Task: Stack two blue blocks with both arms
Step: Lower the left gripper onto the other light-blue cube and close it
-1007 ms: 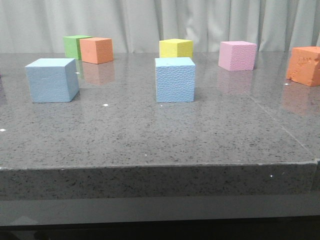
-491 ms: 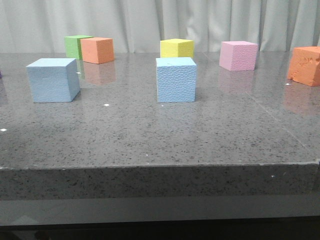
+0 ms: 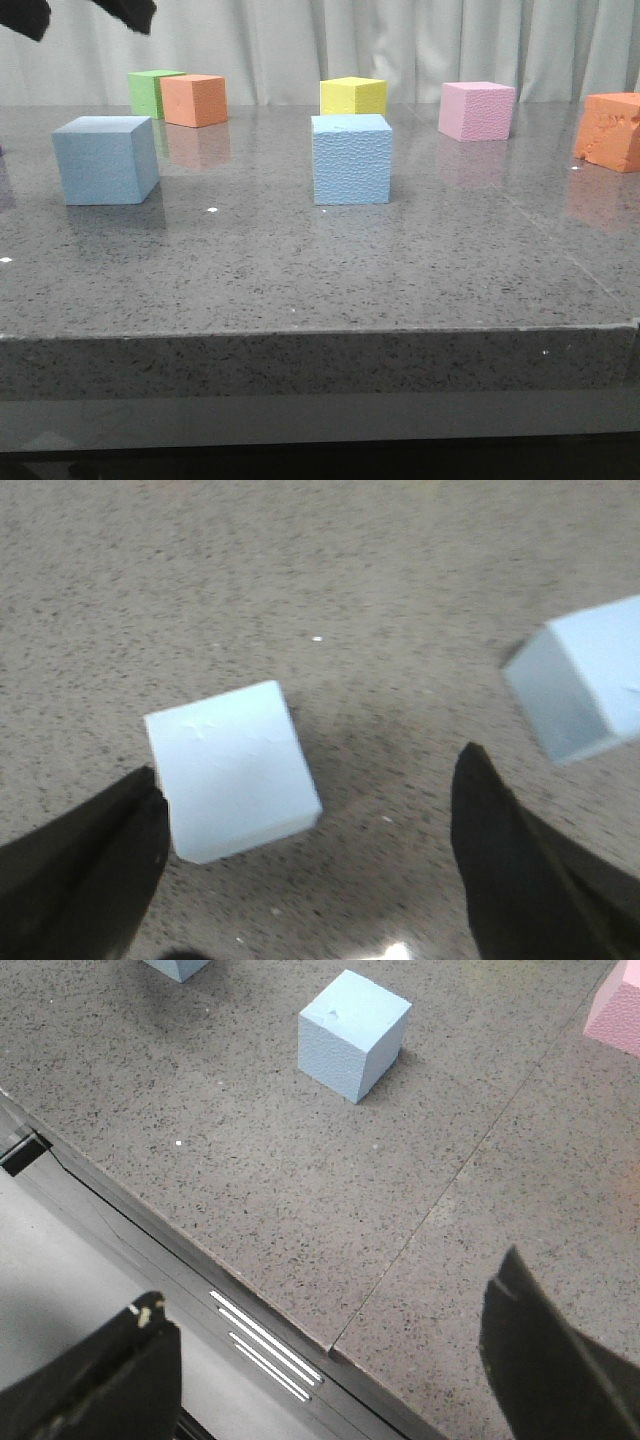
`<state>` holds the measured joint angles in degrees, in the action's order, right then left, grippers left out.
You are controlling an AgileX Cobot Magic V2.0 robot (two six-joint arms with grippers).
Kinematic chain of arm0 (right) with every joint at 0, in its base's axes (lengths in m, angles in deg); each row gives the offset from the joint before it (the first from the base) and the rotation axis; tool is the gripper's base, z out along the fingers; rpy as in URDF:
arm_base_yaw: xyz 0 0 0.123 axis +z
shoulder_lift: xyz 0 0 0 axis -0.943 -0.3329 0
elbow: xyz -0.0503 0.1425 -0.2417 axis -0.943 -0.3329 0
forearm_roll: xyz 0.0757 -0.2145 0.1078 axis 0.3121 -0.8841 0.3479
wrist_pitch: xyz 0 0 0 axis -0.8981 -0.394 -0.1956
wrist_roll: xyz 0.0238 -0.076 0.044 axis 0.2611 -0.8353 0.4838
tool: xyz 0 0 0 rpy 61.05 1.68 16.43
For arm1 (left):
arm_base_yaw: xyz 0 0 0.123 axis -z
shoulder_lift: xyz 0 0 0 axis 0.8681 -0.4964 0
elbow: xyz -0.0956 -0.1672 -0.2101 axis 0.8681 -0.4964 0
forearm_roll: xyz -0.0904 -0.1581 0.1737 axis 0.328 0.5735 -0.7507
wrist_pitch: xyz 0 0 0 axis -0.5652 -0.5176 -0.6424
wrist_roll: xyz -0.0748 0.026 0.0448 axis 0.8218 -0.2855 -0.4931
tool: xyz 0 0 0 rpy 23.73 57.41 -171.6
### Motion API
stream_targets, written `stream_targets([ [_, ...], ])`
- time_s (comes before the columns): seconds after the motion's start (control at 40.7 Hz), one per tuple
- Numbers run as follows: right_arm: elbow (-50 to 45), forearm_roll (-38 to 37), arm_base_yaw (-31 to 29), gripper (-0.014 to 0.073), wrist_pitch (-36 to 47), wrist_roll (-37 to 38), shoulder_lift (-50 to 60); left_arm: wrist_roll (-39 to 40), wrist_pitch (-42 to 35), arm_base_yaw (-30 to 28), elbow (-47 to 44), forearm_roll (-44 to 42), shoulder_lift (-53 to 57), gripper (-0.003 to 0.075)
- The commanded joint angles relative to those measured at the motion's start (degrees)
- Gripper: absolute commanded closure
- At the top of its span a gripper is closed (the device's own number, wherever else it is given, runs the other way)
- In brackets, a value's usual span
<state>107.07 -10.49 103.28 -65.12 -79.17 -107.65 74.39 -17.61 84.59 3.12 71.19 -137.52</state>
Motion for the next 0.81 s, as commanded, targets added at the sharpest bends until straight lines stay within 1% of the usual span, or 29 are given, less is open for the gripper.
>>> stream_targets([
  [0.0, 1.4, -0.2, -0.3, -0.0022, 3.0, -0.3, 0.3, 5.5, 1.0, 0.3, 5.3, -5.9, -2.9, 0.0150],
  [0.123, 1.4, -0.2, -0.3, -0.0022, 3.0, -0.3, 0.3, 9.5, 4.0, 0.3, 8.7, -8.6, -7.8, 0.0150],
  [0.197, 1.4, -0.2, -0.3, -0.0022, 3.0, -0.3, 0.3, 10.4, 4.4, 0.1, 9.9, -8.5, -10.0, 0.0150],
  [0.369, 1.4, -0.2, -0.3, -0.0022, 3.0, -0.3, 0.3, 15.6, 4.2, -2.0, 10.5, -8.2, -13.7, 0.0150],
  [0.59, 1.4, -0.2, -0.3, -0.0022, 3.0, -0.3, 0.3, 15.8, 4.1, -2.3, 10.5, -7.2, -16.9, 0.0153],
  [0.786, 1.4, -0.2, -0.3, -0.0022, 3.0, -0.3, 0.3, 15.7, 3.3, -2.1, 10.5, -7.1, -17.3, 0.0156],
])
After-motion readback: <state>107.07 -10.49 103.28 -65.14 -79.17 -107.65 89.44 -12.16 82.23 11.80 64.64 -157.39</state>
